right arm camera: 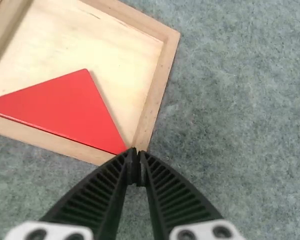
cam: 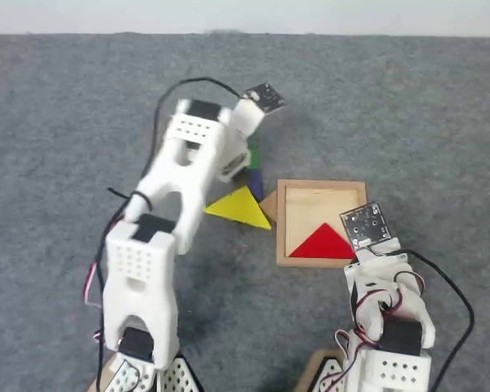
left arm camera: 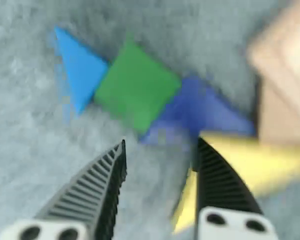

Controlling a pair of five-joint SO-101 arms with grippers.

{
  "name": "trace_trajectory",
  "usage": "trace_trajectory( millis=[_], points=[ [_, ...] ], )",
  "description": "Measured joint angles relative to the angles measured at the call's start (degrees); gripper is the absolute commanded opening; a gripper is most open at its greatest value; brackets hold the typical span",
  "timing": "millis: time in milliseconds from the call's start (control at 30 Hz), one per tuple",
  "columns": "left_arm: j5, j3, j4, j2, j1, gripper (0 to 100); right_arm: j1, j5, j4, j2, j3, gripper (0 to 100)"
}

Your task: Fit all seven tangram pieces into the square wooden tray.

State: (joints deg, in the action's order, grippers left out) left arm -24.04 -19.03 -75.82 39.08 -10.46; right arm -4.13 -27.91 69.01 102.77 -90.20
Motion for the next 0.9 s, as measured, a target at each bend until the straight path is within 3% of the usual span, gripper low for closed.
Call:
trace_trajectory(
  millis=[100,233,533,767,900],
  points=[
    [4.4,-3.4,0.6,3.3,-1.8,22,0.0,0.0,0.0,0.0,0.0,0.9],
    [4.8,-10.4,-2.6,6.9,-2.2,22,0.0,0.0,0.0,0.0,0.0,0.9],
    [-7.1,-14.4,-18.8,8.0,-2.2,18,0.0,0.0,0.0,0.0,0.0,0.9],
    [-10.5,-12.0,-21.5,6.3,0.3,17,0.0,0.0,0.0,0.0,0.0,0.9],
    [-12.7,-11.5,-22.6,0.2,1.9,24,0.0,0.0,0.0,0.0,0.0,0.9]
  ],
)
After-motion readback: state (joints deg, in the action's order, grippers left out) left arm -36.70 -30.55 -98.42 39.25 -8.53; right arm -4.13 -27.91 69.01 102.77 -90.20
